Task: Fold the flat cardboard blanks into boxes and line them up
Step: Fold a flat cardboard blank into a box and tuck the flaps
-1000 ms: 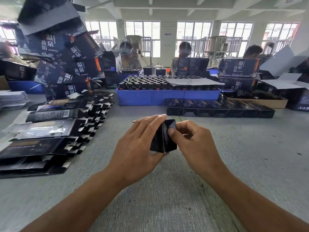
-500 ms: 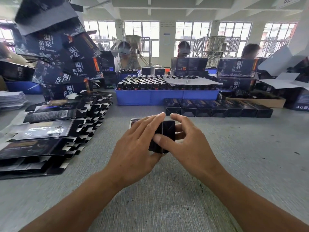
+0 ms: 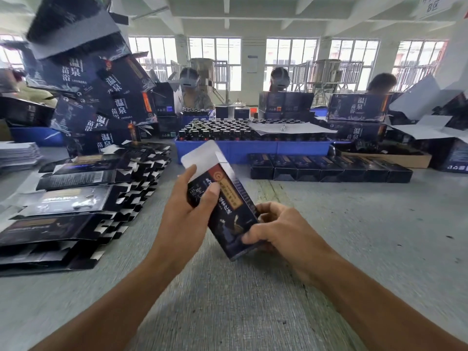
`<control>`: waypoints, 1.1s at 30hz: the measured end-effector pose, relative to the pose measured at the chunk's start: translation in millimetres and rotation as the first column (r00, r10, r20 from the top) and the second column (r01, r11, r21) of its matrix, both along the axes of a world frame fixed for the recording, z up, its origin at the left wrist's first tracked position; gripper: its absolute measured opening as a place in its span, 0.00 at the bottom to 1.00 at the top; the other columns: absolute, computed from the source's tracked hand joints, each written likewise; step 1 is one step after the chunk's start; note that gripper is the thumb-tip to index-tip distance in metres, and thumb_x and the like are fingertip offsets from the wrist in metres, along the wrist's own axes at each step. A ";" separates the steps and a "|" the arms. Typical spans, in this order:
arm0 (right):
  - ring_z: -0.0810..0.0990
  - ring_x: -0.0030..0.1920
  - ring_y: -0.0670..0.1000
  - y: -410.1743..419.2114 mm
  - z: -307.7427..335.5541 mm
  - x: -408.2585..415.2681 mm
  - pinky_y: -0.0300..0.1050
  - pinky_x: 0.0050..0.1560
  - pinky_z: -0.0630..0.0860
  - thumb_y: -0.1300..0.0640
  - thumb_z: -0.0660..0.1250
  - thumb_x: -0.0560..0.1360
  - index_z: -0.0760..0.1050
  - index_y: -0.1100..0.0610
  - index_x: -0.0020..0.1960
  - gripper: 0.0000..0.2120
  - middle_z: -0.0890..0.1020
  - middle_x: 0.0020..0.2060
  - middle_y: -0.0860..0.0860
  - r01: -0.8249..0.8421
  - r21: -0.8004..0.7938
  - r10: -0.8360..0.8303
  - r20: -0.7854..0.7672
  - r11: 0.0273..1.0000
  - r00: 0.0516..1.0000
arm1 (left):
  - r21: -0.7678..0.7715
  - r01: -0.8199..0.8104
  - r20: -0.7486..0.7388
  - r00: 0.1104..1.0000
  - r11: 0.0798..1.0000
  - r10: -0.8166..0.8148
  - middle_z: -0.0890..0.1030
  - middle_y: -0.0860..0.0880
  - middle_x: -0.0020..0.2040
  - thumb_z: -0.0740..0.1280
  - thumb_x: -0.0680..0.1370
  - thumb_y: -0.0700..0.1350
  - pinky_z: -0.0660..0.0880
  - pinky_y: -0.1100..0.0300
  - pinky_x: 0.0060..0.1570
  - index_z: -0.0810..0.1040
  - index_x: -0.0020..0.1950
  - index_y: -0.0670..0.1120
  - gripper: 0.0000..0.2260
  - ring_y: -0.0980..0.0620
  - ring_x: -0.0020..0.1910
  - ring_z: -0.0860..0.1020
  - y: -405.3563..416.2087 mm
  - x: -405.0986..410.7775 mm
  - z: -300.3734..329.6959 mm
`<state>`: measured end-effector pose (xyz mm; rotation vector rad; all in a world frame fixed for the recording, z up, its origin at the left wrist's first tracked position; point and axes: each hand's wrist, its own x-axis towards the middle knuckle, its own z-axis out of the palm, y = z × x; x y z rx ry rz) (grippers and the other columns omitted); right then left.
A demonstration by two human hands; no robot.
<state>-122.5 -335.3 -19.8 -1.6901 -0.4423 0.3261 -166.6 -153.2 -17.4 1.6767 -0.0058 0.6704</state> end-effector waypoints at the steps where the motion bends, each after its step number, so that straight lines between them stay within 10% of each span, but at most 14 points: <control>1: 0.86 0.45 0.45 1.0 -0.1 -1.3 0.36 0.40 0.81 0.61 0.78 0.64 0.77 0.51 0.58 0.24 0.87 0.43 0.45 -0.014 -0.024 0.014 0.022 1.000 1.000 | -0.019 0.008 0.029 1.000 1.000 -0.007 0.82 0.52 0.57 0.67 0.80 0.49 0.80 0.67 0.43 0.64 0.76 0.57 0.26 0.58 0.52 0.83 0.9 -0.9 1.0; 10: 0.81 0.55 0.35 -3.6 13.3 -4.7 0.27 0.43 0.77 0.53 0.74 0.75 0.71 0.41 0.69 0.25 0.82 0.56 0.41 0.093 0.271 -0.172 0.287 0.958 0.942 | 0.232 0.007 0.158 0.986 0.973 -0.045 0.83 0.58 0.54 0.76 0.66 0.59 0.82 0.60 0.42 0.51 0.73 0.77 0.45 0.59 0.52 0.82 -15.2 -13.5 4.3; 14: 0.82 0.56 0.39 -2.6 15.3 -7.7 0.30 0.44 0.78 0.55 0.70 0.78 0.73 0.39 0.67 0.20 0.83 0.56 0.42 0.083 0.308 -0.197 0.359 0.948 0.912 | 0.249 -0.037 0.153 0.988 0.968 -0.001 0.84 0.58 0.52 0.77 0.64 0.62 0.81 0.52 0.46 0.59 0.71 0.71 0.41 0.57 0.51 0.83 -12.4 -10.9 0.0; 22: 0.82 0.55 0.38 -4.7 20.8 -11.4 0.30 0.47 0.78 0.56 0.65 0.82 0.78 0.38 0.63 0.16 0.83 0.55 0.37 0.005 0.220 -0.097 0.410 0.975 0.907 | 0.240 0.051 0.208 0.973 0.970 -0.102 0.81 0.61 0.55 0.69 0.78 0.57 0.79 0.68 0.41 0.76 0.61 0.59 0.12 0.57 0.52 0.82 -11.2 -12.3 1.3; 33: 0.82 0.57 0.42 -4.6 22.8 -10.3 0.34 0.51 0.78 0.63 0.66 0.81 0.75 0.45 0.61 0.15 0.82 0.59 0.40 0.030 0.370 -0.184 0.388 0.929 0.903 | 0.191 0.098 0.172 0.976 0.977 -0.131 0.83 0.52 0.55 0.65 0.81 0.52 0.80 0.59 0.50 0.80 0.59 0.53 0.09 0.50 0.55 0.82 -10.7 -14.1 7.0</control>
